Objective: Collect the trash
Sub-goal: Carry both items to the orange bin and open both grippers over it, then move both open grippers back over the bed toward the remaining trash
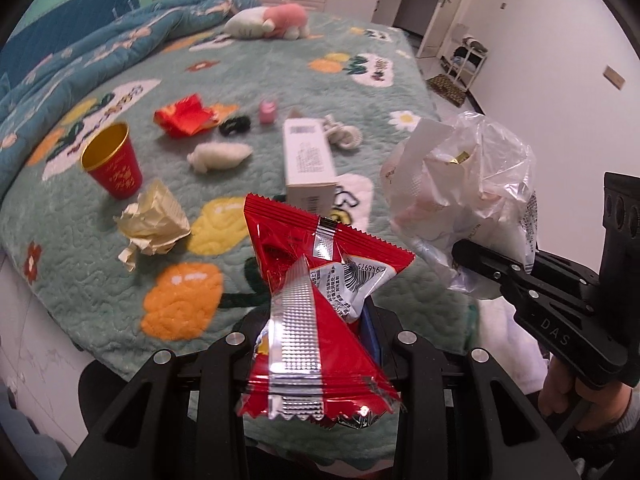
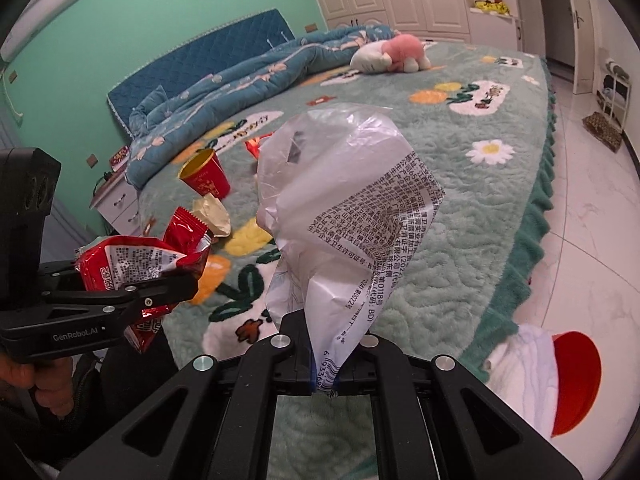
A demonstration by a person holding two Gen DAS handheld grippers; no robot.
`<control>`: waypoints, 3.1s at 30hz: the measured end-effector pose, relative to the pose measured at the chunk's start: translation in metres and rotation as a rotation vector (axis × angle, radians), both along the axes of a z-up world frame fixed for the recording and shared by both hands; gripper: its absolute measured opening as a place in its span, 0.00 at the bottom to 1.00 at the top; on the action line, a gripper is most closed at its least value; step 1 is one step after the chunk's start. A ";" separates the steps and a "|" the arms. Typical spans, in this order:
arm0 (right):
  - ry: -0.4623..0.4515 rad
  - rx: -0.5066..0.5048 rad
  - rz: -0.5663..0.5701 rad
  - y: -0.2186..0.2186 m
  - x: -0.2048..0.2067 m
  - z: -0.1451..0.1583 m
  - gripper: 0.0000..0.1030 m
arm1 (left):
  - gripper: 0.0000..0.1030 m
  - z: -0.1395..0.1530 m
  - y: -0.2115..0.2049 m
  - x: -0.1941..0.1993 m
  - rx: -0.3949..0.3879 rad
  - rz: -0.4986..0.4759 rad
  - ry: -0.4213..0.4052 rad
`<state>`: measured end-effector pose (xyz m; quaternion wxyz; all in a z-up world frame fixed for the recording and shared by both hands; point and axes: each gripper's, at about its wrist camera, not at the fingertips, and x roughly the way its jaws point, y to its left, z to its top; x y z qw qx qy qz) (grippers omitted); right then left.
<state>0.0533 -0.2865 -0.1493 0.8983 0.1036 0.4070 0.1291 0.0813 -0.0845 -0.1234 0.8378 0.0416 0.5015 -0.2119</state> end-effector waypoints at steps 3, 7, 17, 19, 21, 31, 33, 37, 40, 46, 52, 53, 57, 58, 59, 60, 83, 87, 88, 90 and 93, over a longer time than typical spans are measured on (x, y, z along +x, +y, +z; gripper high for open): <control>-0.021 0.009 -0.030 -0.012 -0.012 0.007 0.05 | 0.35 0.009 -0.016 -0.005 0.007 -0.043 -0.027; -0.046 0.025 -0.093 -0.036 -0.027 0.015 0.05 | 0.35 0.019 -0.041 -0.007 0.014 -0.107 -0.056; -0.068 0.037 -0.359 -0.144 -0.068 0.013 0.05 | 0.35 0.026 -0.163 -0.004 0.040 -0.383 -0.086; -0.058 0.027 -0.427 -0.171 -0.079 0.008 0.05 | 0.35 0.024 -0.190 -0.006 0.036 -0.445 -0.081; -0.045 0.025 -0.478 -0.192 -0.088 0.002 0.05 | 0.35 0.019 -0.219 -0.009 0.035 -0.507 -0.074; 0.066 0.017 -0.670 -0.285 -0.120 -0.054 0.05 | 0.35 -0.025 -0.329 -0.011 0.018 -0.706 0.031; 0.094 0.010 -0.687 -0.299 -0.121 -0.071 0.05 | 0.35 -0.038 -0.345 -0.006 0.013 -0.724 0.057; 0.166 0.007 -0.717 -0.324 -0.113 -0.113 0.05 | 0.35 -0.066 -0.372 0.006 0.018 -0.726 0.109; 0.221 0.036 -0.730 -0.336 -0.106 -0.145 0.05 | 0.35 -0.083 -0.385 0.012 0.042 -0.719 0.143; 0.277 0.051 -0.742 -0.351 -0.086 -0.189 0.10 | 0.35 -0.108 -0.405 0.021 0.076 -0.737 0.172; 0.305 0.035 -0.763 -0.359 -0.077 -0.211 0.40 | 0.35 -0.130 -0.418 0.027 0.107 -0.733 0.209; 0.306 0.039 -0.764 -0.360 -0.076 -0.213 0.41 | 0.35 -0.132 -0.422 0.026 0.111 -0.738 0.211; 0.298 0.052 -0.800 -0.366 -0.089 -0.210 0.41 | 0.35 -0.143 -0.435 0.026 0.124 -0.754 0.231; 0.293 0.053 -0.814 -0.368 -0.091 -0.209 0.41 | 0.35 -0.147 -0.440 0.025 0.133 -0.759 0.237; 0.284 0.053 -0.830 -0.370 -0.097 -0.205 0.41 | 0.36 -0.149 -0.440 0.025 0.136 -0.763 0.239; 0.278 0.050 -0.845 -0.371 -0.102 -0.202 0.41 | 0.36 -0.151 -0.443 0.024 0.137 -0.770 0.240; 0.196 0.030 -0.868 -0.366 -0.131 -0.142 0.41 | 0.77 -0.119 -0.431 0.019 0.092 -0.742 0.147; 0.124 -0.003 -0.796 -0.339 -0.115 -0.105 0.41 | 0.77 -0.086 -0.398 0.026 0.078 -0.688 0.077; 0.110 -0.011 -0.782 -0.334 -0.112 -0.097 0.41 | 0.77 -0.078 -0.389 0.026 0.082 -0.675 0.055; 0.074 -0.015 -0.752 -0.320 -0.105 -0.080 0.41 | 0.77 -0.061 -0.370 0.026 0.090 -0.648 0.005; 0.037 -0.017 -0.710 -0.302 -0.096 -0.058 0.42 | 0.77 -0.038 -0.343 0.028 0.083 -0.602 -0.049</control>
